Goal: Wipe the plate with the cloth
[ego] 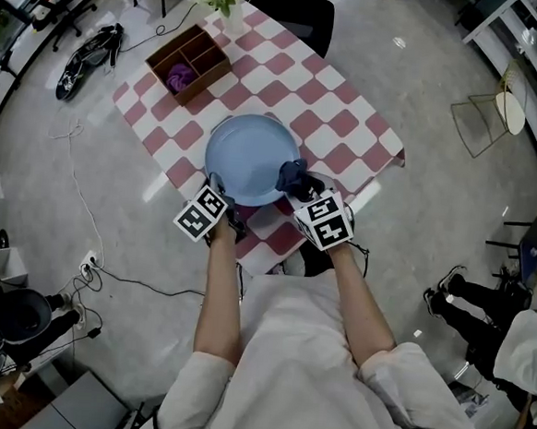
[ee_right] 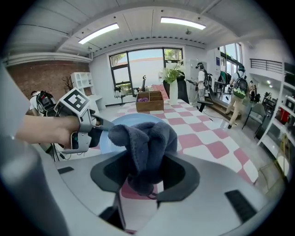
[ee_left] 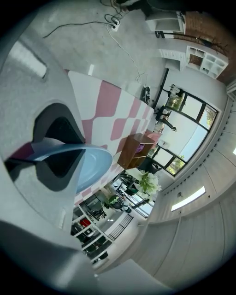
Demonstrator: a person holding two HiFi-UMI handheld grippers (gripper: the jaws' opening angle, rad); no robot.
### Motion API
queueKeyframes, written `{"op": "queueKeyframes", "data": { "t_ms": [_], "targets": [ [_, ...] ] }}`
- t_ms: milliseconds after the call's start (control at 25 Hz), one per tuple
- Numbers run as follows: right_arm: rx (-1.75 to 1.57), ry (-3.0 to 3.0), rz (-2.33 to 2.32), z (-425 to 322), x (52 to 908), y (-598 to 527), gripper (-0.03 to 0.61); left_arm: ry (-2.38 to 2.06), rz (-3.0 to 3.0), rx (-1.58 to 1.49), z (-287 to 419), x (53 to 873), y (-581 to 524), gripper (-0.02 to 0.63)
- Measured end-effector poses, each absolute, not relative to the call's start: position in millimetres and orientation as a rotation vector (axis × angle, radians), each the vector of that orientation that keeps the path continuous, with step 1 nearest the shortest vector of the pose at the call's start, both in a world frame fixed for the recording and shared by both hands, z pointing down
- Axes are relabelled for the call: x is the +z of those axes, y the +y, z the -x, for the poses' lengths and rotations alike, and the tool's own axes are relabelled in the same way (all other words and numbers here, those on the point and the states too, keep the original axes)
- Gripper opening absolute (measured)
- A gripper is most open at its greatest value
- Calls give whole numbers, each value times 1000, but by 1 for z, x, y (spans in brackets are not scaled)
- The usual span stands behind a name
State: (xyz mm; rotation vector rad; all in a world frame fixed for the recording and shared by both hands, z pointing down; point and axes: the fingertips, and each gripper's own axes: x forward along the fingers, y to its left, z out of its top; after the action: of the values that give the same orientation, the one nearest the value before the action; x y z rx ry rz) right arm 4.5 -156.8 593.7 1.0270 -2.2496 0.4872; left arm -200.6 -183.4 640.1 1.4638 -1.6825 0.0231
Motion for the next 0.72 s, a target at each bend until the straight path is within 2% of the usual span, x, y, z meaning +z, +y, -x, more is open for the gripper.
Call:
{"op": "queueKeyframes", "data": {
  "t_ms": [240, 360, 720],
  "targets": [
    [476, -2234, -1055, -12, 591, -147, 189, -1699, -1444, 136, 202, 660, -177, 39],
    [459, -2230, -1075, -13, 587, -143, 189, -1740, -1456, 190, 208, 660, -173, 72],
    [488, -2271, -1091, 2, 583, -132, 189, -1760, -1716, 201, 195, 608, -147, 78]
  ]
}}
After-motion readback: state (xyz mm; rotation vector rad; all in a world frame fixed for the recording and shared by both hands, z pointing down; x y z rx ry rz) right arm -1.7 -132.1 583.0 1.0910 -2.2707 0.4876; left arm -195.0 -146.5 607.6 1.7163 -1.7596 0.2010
